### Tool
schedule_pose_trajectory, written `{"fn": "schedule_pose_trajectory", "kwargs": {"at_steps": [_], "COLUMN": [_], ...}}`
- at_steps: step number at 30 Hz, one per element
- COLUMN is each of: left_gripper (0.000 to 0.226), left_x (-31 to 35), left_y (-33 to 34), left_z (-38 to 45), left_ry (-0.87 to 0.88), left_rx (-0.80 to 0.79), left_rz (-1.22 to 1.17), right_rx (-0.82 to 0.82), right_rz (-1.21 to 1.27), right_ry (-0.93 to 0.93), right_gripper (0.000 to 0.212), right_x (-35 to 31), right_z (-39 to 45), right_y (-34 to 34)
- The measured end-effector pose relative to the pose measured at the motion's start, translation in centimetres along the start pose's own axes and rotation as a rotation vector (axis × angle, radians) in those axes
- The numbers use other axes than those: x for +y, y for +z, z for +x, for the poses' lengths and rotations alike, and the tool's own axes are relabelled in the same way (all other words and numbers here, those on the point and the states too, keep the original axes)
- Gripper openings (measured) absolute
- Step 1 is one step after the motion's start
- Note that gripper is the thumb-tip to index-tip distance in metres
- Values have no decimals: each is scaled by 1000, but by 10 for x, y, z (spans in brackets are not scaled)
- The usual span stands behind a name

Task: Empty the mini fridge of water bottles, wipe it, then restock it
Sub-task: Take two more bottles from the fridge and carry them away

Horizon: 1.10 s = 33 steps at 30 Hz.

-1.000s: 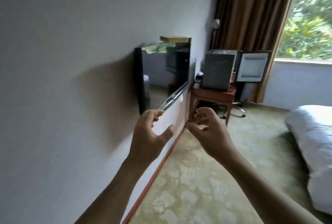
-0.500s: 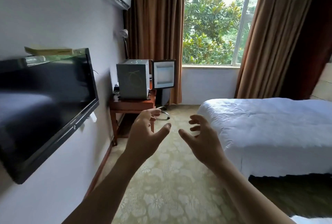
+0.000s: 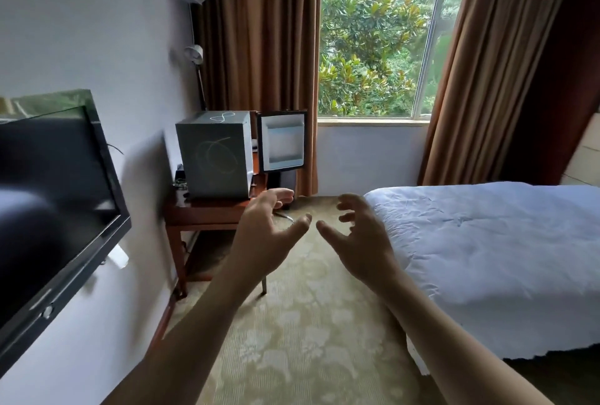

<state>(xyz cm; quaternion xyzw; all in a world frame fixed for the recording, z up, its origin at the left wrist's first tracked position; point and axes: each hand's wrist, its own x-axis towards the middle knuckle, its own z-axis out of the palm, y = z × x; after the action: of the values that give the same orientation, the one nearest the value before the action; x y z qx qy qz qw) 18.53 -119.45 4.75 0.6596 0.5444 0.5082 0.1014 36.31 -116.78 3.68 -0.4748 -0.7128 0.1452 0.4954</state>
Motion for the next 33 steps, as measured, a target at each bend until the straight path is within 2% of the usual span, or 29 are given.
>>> {"fn": "schedule_pose_trajectory", "kwargs": {"at_steps": [7,10,16,21,26,33], "left_gripper": [64,60,66,66,56,56], "left_x": [-48,-72,-127,-164,-202,-275], "left_y": [58,92,170,226,262,316], "left_z": [118,165,269,363,445,552], "left_ry": [33,21,5,-79,-130,-192], "left_rx": [-45,-48,-19,10,80,122], "left_rz": [-49,-62,-68,-59,-45,-51], "right_rx": [35,43,28,-74,-146,-204], "right_rz": [-30,-20,15,57,91,115], "right_ry": [16,15,-24,-18,-40,-6], "right_gripper": [59,57,57,60,64,63], "right_x": [66,108,207,280,328,401], "right_z": [119,166,274,376,470,583], "right_y": [24,37,74,104,137,200]}}
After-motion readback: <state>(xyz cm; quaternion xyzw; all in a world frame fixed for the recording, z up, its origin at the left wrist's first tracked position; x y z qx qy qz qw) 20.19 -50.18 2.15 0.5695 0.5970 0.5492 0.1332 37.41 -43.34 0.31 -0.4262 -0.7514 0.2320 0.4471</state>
